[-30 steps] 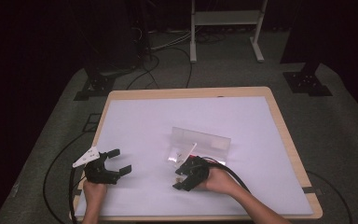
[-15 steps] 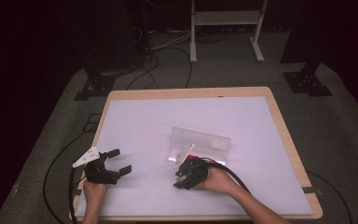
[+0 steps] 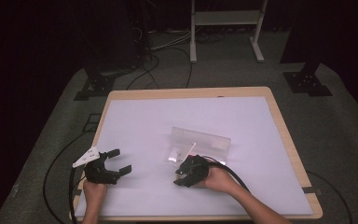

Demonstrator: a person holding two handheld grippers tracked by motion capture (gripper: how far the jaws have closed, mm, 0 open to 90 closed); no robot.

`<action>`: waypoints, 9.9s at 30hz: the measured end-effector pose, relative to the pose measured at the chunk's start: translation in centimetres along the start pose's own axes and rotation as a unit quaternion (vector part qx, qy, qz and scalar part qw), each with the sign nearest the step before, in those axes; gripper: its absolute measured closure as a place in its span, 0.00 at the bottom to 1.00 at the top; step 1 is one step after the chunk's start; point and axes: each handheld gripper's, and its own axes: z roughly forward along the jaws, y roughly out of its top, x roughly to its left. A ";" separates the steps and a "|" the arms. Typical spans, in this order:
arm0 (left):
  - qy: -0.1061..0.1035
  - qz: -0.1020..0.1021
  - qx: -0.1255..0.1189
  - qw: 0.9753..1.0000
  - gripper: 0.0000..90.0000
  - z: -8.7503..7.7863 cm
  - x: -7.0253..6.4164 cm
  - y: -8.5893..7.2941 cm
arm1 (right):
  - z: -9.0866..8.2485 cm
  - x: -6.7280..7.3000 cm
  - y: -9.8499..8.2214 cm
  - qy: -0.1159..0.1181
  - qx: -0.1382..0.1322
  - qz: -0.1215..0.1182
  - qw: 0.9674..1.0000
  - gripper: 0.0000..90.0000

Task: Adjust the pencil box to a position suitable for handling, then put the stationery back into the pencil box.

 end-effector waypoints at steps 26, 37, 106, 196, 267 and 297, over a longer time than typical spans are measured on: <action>0.000 0.000 0.000 1.000 0.00 0.0 0.0 0.0 | -3.1 -1.9 2.5 -0.025 -0.022 -0.008 0.999 0.65; 0.000 0.000 -0.001 1.000 0.00 0.0 0.0 0.0 | -3.5 -3.0 3.8 -0.038 -0.026 -0.012 0.999 0.65; -0.001 -0.001 -0.003 1.000 0.00 0.0 0.0 0.0 | 0.7 -8.0 3.4 -0.044 -0.007 0.040 0.998 0.65; 0.001 0.003 0.004 1.000 0.00 0.1 -0.1 -0.1 | -6.5 -5.4 -0.2 -0.060 -0.062 0.043 0.995 0.41; 0.003 0.006 0.006 1.000 0.00 0.1 -0.2 -0.1 | -11.0 -4.7 -8.5 -0.085 -0.057 0.108 0.989 0.40; 0.004 0.004 0.007 1.000 0.00 0.2 -0.3 -0.1 | -12.2 -3.8 -12.4 -0.099 -0.069 0.134 0.984 0.36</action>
